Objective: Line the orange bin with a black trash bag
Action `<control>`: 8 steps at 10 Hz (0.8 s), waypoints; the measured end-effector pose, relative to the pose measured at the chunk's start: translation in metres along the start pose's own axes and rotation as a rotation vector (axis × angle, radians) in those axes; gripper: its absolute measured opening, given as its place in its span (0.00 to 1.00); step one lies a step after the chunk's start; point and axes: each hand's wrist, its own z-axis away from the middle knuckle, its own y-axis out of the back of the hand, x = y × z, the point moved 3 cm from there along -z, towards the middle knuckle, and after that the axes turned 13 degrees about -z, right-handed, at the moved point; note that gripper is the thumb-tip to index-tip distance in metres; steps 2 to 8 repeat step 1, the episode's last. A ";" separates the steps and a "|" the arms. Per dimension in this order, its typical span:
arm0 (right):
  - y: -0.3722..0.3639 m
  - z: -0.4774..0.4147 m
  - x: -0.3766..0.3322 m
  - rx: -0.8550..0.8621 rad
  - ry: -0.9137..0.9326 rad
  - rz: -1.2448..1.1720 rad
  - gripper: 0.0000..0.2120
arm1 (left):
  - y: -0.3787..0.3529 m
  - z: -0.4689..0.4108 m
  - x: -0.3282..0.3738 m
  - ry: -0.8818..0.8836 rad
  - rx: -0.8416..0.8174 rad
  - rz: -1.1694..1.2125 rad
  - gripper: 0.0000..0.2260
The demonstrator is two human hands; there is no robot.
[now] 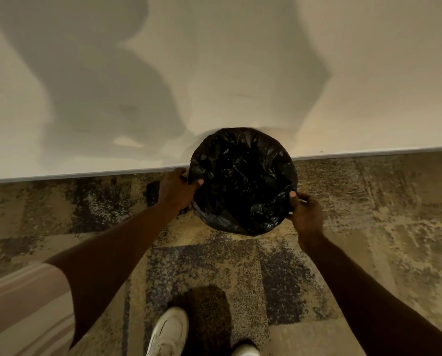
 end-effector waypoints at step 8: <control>0.002 0.023 -0.019 -0.032 0.174 0.319 0.19 | 0.005 0.017 0.005 -0.010 0.008 -0.177 0.38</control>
